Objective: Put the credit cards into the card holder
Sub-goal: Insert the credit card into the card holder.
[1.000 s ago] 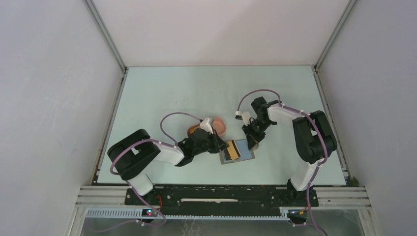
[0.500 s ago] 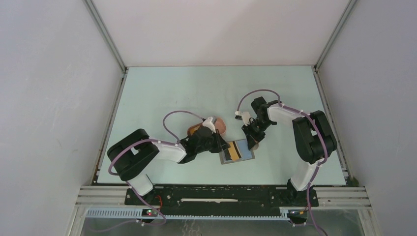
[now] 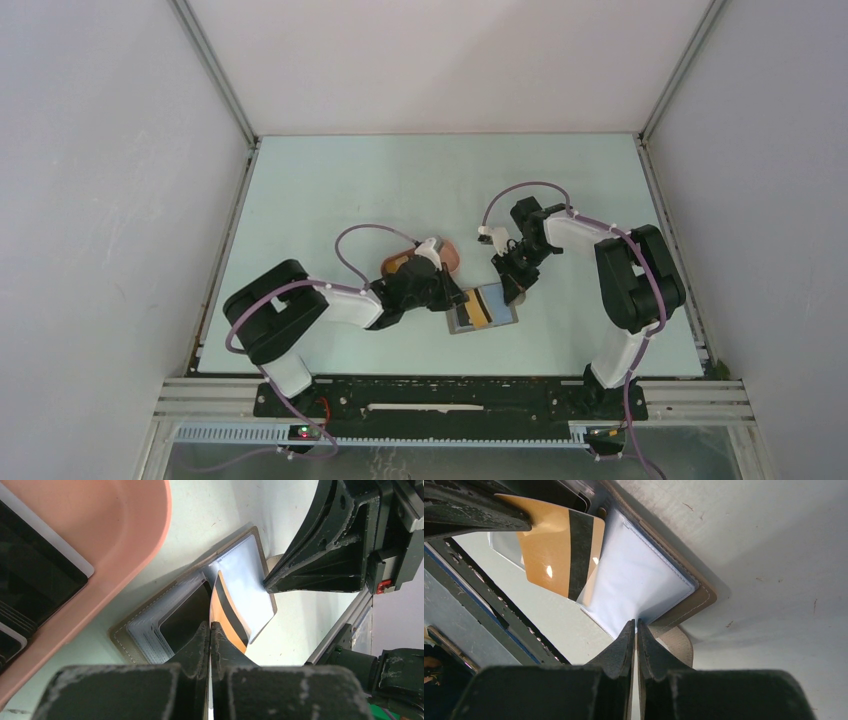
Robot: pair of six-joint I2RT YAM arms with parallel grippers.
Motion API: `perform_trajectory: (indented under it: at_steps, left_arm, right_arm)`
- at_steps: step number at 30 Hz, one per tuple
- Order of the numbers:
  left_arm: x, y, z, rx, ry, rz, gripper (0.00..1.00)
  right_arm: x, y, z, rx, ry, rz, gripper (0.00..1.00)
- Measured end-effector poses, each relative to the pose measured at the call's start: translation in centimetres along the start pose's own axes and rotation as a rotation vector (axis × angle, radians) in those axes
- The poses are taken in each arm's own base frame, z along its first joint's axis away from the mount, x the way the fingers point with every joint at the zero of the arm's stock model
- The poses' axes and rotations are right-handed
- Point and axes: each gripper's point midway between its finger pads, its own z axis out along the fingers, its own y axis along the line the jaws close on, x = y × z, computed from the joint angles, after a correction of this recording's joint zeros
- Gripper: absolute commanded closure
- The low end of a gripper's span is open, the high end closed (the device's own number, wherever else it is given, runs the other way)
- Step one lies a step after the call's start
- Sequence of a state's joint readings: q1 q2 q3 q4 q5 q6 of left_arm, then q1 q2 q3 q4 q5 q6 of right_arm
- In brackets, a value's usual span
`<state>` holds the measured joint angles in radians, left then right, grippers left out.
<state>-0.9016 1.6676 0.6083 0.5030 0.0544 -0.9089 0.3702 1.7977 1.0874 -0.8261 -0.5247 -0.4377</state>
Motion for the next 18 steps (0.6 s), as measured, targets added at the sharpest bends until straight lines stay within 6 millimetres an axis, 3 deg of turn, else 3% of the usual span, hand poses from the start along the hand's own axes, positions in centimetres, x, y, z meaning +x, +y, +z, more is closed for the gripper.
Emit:
perform_trajectory:
  at_steps: [18]
  left_arm:
    - [0.3, -0.2, 1.2, -0.034, 0.039, -0.028, 1.0]
  right_arm:
    - [0.0, 0.1, 0.1, -0.002, 0.002, -0.001, 0.89]
